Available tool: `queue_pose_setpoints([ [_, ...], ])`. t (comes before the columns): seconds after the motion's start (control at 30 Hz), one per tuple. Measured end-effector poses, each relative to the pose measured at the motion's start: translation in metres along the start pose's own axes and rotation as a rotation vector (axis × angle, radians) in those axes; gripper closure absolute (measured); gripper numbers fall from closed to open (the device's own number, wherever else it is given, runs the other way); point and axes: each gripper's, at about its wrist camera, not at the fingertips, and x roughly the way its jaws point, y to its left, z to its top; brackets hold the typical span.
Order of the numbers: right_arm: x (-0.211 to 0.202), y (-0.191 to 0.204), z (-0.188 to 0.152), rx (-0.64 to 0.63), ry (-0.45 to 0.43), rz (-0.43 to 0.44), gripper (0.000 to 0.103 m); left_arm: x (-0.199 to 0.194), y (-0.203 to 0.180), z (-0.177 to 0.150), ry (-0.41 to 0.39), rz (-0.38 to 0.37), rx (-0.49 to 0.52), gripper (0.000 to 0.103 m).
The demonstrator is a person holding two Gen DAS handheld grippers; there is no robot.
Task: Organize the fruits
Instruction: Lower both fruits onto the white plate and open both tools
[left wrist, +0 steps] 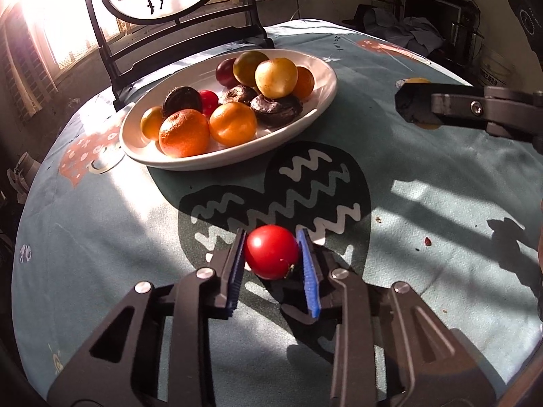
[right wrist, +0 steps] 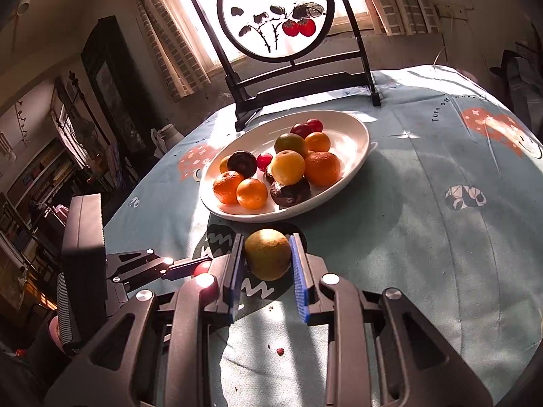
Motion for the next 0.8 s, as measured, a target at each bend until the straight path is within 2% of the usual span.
queue_pose_setpoints([
  [0.23,0.007,0.009,-0.005,-0.052,0.013,0.012,0.076,-0.013,0.003,0.001,-0.033,-0.010,-0.021,0.072],
  [0.33,0.014,0.016,-0.001,-0.083,0.029,0.009,0.076,-0.024,0.004,0.010,-0.070,0.020,0.010,0.072],
  [0.43,0.015,0.019,0.020,-0.105,-0.008,0.003,0.076,-0.039,0.018,0.033,-0.124,0.026,-0.002,0.072],
  [0.6,0.025,0.015,0.062,-0.099,-0.081,-0.016,0.076,-0.041,0.059,0.080,-0.190,0.045,-0.131,0.072],
  [0.7,0.038,0.007,0.082,-0.087,-0.103,-0.027,0.076,-0.027,0.076,0.103,-0.197,0.076,-0.187,0.073],
  [0.8,0.056,-0.004,0.097,-0.070,-0.092,-0.033,0.076,-0.004,0.087,0.120,-0.169,0.102,-0.214,0.073],
])
